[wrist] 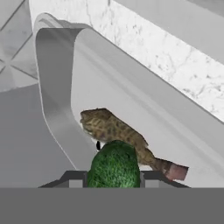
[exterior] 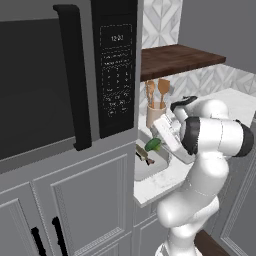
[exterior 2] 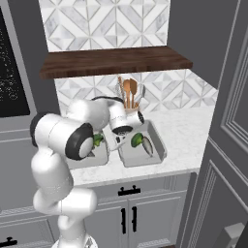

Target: Place one broccoli and one fish in each tupperware on the nearby counter, to pack two identical lunches.

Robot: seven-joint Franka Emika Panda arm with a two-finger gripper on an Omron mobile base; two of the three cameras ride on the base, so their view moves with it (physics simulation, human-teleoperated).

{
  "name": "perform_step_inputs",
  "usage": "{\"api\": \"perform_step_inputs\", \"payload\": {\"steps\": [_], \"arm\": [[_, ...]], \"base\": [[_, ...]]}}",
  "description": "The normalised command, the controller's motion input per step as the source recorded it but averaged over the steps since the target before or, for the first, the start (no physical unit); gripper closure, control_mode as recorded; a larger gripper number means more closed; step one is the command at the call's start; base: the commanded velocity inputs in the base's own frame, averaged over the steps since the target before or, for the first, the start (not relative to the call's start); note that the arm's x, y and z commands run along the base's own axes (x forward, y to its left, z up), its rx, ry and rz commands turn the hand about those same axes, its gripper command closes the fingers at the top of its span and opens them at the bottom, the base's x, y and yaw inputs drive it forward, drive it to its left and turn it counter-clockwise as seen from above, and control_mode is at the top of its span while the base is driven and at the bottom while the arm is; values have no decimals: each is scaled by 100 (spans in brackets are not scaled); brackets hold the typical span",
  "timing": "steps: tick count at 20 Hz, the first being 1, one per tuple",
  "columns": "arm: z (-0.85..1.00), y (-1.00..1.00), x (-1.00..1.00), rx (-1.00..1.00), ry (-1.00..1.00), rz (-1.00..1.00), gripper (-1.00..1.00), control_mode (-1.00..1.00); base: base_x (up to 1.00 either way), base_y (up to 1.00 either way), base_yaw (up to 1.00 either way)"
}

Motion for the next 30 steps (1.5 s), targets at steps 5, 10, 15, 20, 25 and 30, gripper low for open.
{"api": "perform_step_inputs", "payload": {"steps": [5, 10, 15, 20, 25, 30], "arm": [[-61, 5, 41, 0, 2, 22, 100, -100], [-41, 34, -8, 0, 0, 17, 100, -100], [-21, 44, -18, 0, -6, 12, 100, -100], [-49, 33, -7, 0, -9, 11, 100, -100], [-32, 43, -19, 0, -14, 9, -100, -100], [3, 6, -33, 0, -23, 3, -100, -100]], "base": [[0, 0, 0], [0, 0, 0], [0, 0, 0], [0, 0, 0], [0, 0, 0], [0, 0, 0]]}}
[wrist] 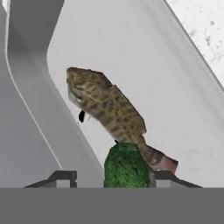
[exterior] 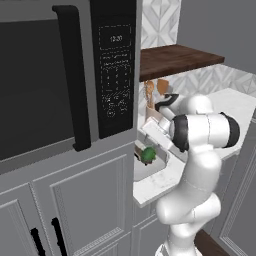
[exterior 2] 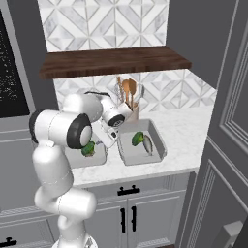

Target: Place one broccoli and one fish in each tupperware on the nearby counter, to pack two identical lunches.

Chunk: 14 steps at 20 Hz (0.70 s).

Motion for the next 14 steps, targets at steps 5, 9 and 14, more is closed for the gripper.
{"api": "perform_step_inputs", "payload": {"steps": [5, 9, 14], "arm": [[49, 0, -57, 0, -29, 0, -100, -100], [93, 0, -63, 0, -30, 0, -100, -100], [80, 0, -72, 0, -37, 0, -100, -100]], "base": [[0, 0, 0], [0, 0, 0], [0, 0, 0]]}}
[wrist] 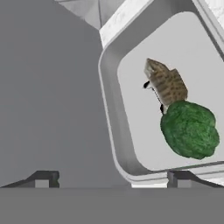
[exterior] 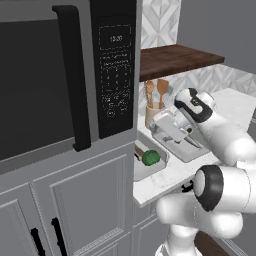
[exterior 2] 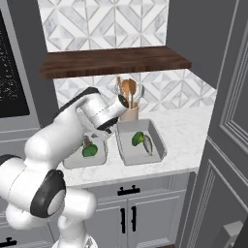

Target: Place one broccoli and one fish in each tupperware on the nearby counter, to pack two identical lunches.

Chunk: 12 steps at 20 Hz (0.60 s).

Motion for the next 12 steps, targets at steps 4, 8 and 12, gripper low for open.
{"api": "perform_step_inputs", "payload": {"steps": [4, 8, 12], "arm": [[61, -7, -99, 0, -32, 0, -100, -100], [71, -5, -100, 0, -31, 0, -100, -100], [73, -14, -98, 0, -29, 0, -100, -100]], "base": [[0, 0, 0], [0, 0, 0], [0, 0, 0]]}}
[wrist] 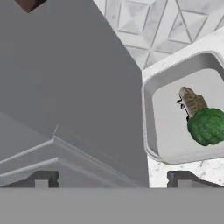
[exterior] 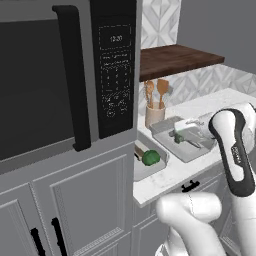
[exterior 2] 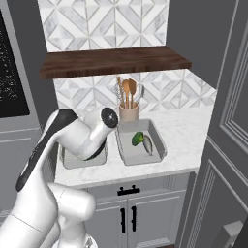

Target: Place one broccoli and one fish in each tupperware on the nearby counter, to pack two identical lunches.

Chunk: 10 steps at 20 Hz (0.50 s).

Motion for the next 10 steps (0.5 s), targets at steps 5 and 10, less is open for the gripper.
{"api": "perform_step_inputs", "payload": {"steps": [5, 10], "arm": [[91, -40, -72, 0, -23, -2, -100, -100], [26, -32, -4, -3, -2, -41, -100, -100]], "base": [[0, 0, 0], [0, 0, 0]]}}
